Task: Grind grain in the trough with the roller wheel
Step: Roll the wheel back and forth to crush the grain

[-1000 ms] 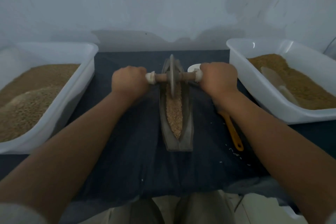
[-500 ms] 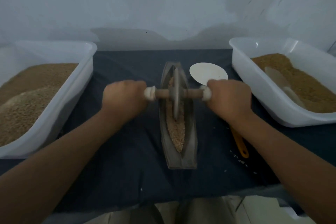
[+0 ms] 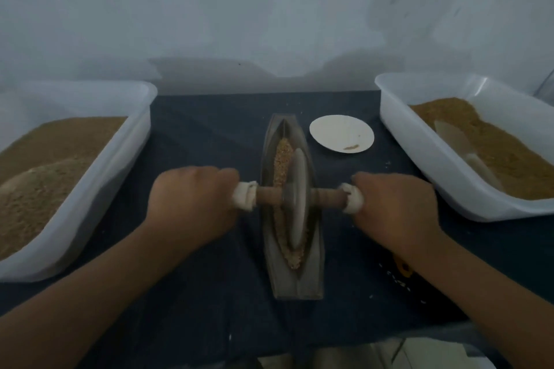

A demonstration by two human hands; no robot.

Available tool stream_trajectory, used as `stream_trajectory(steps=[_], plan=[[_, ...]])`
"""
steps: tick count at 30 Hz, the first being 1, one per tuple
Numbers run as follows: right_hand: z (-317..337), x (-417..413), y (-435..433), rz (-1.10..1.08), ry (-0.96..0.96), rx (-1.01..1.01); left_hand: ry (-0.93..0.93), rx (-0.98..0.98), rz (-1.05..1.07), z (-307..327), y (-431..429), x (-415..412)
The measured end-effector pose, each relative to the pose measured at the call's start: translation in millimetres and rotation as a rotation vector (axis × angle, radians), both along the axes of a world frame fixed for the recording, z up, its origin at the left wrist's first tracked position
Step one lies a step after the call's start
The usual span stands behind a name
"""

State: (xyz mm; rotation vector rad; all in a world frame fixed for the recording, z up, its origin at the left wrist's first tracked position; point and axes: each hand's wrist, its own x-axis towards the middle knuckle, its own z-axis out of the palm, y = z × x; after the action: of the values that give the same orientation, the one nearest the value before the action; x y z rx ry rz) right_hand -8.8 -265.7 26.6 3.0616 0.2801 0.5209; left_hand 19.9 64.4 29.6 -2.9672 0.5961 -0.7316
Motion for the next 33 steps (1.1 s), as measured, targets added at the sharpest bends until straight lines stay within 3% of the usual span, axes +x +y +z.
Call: stream_trajectory(steps=[3, 7, 12, 17, 23, 28, 33], plan=[[8, 41, 13, -0.051, -0.086, 0.001, -0.007, 0.005, 0.092, 0, -14, 49], [32, 98, 30, -0.077, -0.176, -0.1, 0.145, -0.184, 0.167, 7, -21, 101], [37, 66, 29, -0.024, -0.155, -0.058, 0.189, -0.131, 0.188, -2, -16, 68], [2, 10, 0, 0.027, -0.075, -0.04, 0.018, -0.001, 0.043, -5, 1, 0], [20, 80, 20, -0.002, -0.201, -0.067, 0.061, -0.108, 0.168, -7, -16, 73], [44, 97, 34, -0.034, -0.156, -0.101, 0.196, -0.201, 0.208, -2, -23, 95], [18, 25, 9, 0.039, -0.156, -0.078, -0.044, -0.057, 0.046, -13, -3, 18]])
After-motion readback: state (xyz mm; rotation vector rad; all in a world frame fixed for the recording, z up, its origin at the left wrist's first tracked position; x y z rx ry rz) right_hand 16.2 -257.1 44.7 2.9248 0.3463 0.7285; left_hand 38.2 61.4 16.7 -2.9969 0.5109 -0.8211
